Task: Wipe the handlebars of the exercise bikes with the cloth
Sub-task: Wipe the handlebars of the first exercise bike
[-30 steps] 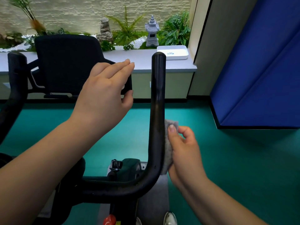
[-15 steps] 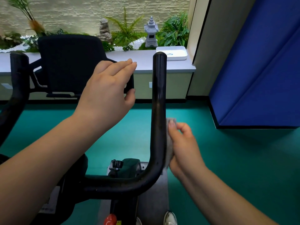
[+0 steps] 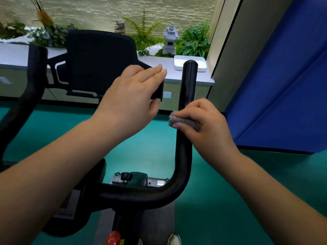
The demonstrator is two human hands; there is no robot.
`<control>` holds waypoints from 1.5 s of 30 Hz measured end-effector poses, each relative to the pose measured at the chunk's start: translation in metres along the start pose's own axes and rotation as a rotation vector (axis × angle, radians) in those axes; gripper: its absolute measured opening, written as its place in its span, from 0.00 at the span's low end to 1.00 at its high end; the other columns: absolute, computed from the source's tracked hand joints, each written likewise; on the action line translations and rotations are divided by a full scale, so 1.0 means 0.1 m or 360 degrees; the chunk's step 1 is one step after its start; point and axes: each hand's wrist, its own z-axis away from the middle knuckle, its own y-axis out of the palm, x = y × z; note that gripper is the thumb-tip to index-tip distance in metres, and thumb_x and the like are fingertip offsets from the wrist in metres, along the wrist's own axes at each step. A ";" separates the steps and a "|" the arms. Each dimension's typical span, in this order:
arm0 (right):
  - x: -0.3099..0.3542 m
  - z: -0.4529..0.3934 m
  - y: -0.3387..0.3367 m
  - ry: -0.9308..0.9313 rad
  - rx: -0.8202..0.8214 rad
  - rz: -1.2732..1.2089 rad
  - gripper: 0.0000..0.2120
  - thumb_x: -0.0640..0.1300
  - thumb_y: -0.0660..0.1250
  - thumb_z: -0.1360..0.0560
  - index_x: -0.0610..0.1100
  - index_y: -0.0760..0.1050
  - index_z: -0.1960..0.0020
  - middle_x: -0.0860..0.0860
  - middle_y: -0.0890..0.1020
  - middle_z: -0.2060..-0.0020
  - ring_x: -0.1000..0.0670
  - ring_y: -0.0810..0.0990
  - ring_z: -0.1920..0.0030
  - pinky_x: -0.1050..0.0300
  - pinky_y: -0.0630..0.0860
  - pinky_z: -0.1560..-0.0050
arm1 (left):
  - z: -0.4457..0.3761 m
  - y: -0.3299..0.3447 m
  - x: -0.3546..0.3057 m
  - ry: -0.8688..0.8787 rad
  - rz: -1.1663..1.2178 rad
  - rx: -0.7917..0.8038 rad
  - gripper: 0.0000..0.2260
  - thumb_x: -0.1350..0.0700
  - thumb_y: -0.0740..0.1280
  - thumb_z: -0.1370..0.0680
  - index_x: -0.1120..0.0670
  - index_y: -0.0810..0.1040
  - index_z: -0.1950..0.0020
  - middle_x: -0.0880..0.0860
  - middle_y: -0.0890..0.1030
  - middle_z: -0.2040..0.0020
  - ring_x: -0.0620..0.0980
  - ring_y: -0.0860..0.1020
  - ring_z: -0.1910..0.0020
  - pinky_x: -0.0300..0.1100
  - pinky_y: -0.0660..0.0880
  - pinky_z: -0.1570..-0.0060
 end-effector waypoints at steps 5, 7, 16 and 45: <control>0.10 -0.07 -0.03 -0.0264 0.0465 0.0426 0.09 0.50 0.70 0.29 0.45 0.84 0.55 0.50 0.76 0.59 0.48 0.73 0.56 0.59 0.69 0.54 | 0.19 -0.10 0.15 -0.0010 0.0010 -0.0052 0.23 0.53 0.64 0.26 0.57 0.74 0.32 0.52 0.77 0.34 0.58 0.74 0.41 0.56 0.74 0.44; 0.14 -0.19 -0.05 -0.0277 0.0607 0.0532 0.08 0.48 0.72 0.29 0.45 0.85 0.54 0.49 0.76 0.59 0.47 0.73 0.55 0.56 0.69 0.55 | 0.25 -0.15 0.22 -0.0040 0.0000 -0.0038 0.22 0.52 0.63 0.27 0.57 0.76 0.34 0.52 0.77 0.35 0.58 0.74 0.41 0.55 0.75 0.44; 0.27 -0.55 0.02 -0.0300 0.1248 0.0958 0.10 0.53 0.70 0.28 0.48 0.84 0.53 0.51 0.80 0.58 0.49 0.77 0.53 0.52 0.75 0.51 | 0.46 -0.15 0.35 -0.0072 0.0094 0.0087 0.22 0.51 0.63 0.27 0.56 0.78 0.35 0.52 0.78 0.36 0.57 0.74 0.42 0.55 0.75 0.45; 0.44 -0.28 0.04 -0.0071 0.1270 0.0951 0.10 0.57 0.68 0.27 0.54 0.83 0.50 0.54 0.80 0.56 0.50 0.74 0.49 0.53 0.71 0.45 | 0.81 -0.25 0.40 -0.0308 0.0222 0.0151 0.20 0.50 0.64 0.28 0.55 0.80 0.39 0.50 0.80 0.39 0.54 0.75 0.42 0.52 0.75 0.43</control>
